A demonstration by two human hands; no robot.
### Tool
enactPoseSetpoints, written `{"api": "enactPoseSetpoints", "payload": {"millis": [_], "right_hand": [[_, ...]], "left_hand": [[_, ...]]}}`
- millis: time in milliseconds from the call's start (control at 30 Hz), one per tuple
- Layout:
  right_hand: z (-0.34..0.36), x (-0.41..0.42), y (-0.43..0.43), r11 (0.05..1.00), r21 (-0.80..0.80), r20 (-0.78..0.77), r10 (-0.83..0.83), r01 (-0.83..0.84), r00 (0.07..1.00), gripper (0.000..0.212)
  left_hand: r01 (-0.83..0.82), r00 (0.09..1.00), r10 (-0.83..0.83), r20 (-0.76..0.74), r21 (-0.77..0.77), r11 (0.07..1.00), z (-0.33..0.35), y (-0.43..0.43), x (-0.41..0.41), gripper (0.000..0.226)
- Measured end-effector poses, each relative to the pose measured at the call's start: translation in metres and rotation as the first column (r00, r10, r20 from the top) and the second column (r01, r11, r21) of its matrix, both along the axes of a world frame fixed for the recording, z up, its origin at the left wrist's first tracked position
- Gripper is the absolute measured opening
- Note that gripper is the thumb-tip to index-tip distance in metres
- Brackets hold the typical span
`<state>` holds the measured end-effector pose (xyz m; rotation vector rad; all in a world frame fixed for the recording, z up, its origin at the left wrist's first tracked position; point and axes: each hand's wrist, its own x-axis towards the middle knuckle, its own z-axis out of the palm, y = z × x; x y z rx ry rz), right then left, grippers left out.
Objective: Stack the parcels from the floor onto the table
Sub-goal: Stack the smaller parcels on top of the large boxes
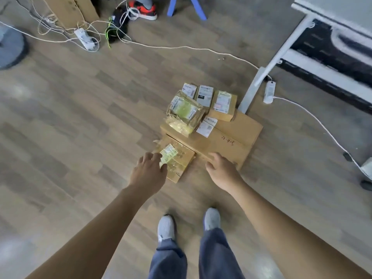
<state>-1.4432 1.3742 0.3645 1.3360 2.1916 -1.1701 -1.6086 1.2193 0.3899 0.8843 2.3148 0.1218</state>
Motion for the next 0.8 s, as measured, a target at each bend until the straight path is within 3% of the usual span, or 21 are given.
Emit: {"api": "enactPoseSetpoints", "payload": {"millis": [233,400,500,600,700,800], "right_hand": [[-0.243,-0.041,-0.017,0.984,-0.150,0.062,-0.084,0.092,0.995,0.051],[-0.369,-0.048,-0.030,0.949,-0.280,0.090,-0.127,0.148,0.988,0.059],[-0.410,-0.051,-0.034,0.904,-0.354,0.093,-0.219,0.238,0.971,0.068],[-0.432,-0.057,-0.039,0.865,-0.395,0.133,-0.278,0.308,0.951,0.065],[-0.442,-0.062,-0.040,0.833,-0.432,0.125,-0.325,0.346,0.937,0.049],[-0.433,-0.058,-0.039,0.849,-0.414,0.136,-0.298,0.328,0.945,0.059]], "left_hand": [[0.014,0.999,-0.014,0.031,0.012,1.000,-0.221,0.021,-0.044,0.047],[-0.008,0.999,0.009,0.040,-0.021,1.000,-0.351,0.029,-0.070,0.048],[-0.061,0.998,0.061,0.013,-0.042,0.997,-0.400,0.020,-0.089,0.044],[-0.118,0.987,0.129,0.094,-0.118,0.986,-0.430,0.017,-0.104,0.044],[-0.344,0.908,0.351,0.230,-0.072,0.936,-0.448,0.022,-0.112,0.032],[-0.518,0.824,0.514,0.238,-0.050,0.854,-0.441,0.017,-0.106,0.030]]}}
